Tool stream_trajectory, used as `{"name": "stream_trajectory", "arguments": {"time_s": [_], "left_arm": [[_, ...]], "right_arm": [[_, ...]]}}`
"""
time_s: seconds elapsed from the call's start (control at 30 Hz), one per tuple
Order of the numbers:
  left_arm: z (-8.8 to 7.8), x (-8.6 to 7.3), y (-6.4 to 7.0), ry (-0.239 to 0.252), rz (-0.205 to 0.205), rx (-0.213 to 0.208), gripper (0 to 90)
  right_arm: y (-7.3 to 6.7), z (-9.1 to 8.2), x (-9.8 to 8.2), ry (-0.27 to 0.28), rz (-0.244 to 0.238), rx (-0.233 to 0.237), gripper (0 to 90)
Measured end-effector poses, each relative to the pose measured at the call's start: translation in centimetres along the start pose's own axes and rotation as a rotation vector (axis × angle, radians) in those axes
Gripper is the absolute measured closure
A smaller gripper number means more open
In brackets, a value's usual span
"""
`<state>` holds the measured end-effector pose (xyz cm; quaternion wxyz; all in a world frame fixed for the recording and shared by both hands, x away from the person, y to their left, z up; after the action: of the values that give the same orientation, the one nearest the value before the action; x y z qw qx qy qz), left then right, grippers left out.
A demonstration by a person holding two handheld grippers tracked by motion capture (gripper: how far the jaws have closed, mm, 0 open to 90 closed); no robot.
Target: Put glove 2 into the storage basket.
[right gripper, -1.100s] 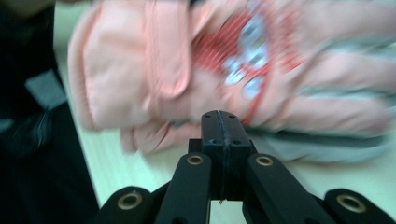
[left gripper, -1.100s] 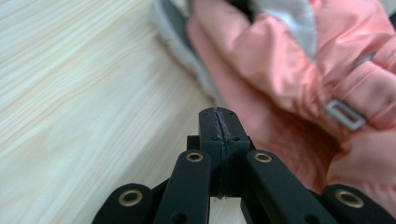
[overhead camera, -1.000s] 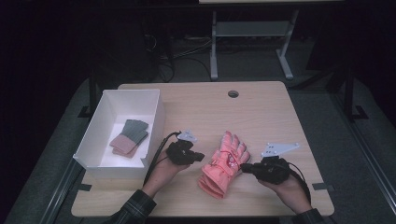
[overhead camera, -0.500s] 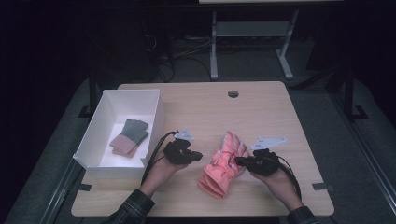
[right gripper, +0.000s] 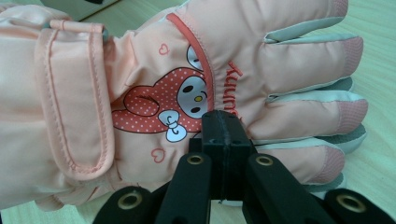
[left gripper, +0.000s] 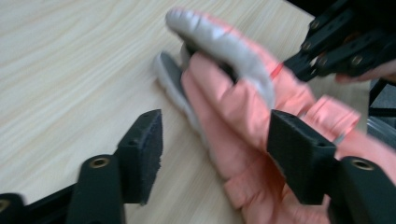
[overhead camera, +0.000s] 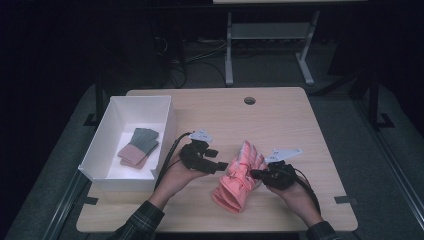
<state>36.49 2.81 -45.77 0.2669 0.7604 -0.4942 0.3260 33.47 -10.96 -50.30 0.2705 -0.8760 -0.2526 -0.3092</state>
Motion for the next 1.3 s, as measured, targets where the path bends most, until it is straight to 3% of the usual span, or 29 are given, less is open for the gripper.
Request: {"name": "stream_trajectory", "arguments": {"time_s": [0.2,0.4,0.7,0.8,0.93,1.3], "left_arm": [[1.3,2.3,1.0,0.029,0.004,-0.042,24.0],[3.5,3.0,1.7,-0.006,0.019,-0.067,18.4],[5.7,1.4,1.7,-0.056,-0.022,-0.083,13.0],[6.5,0.4,1.6,-0.094,-0.007,-0.083,12.9],[7.4,-0.5,1.6,-0.12,-0.024,-0.091,12.9],[8.3,-1.8,1.6,-0.14,-0.088,-0.155,12.7]], "right_arm": [[0.1,0.1,0.0,-0.001,-0.011,-0.004,90.0],[0.0,0.0,-0.1,-0.005,-0.004,-0.005,90.0],[0.0,0.2,-0.2,-0.013,-0.005,-0.014,90.0],[0.0,0.4,-0.4,-0.019,-0.019,-0.026,90.0],[0.0,0.6,-0.6,-0.03,-0.031,-0.035,90.0],[0.3,1.0,-1.3,-0.048,-0.04,-0.045,90.0]]}}
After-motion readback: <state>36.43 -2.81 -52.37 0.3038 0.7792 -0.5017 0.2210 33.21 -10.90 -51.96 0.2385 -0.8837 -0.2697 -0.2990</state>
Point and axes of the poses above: each handheld gripper's, and its own axes: z roughly forward along the jaws, x roughly out of its top, y roughly to its right, the point moved 10 cm from there along z, roughly forward along the jaws, and after that the axes turned 12 degrees about z, right-handed, at the moved point
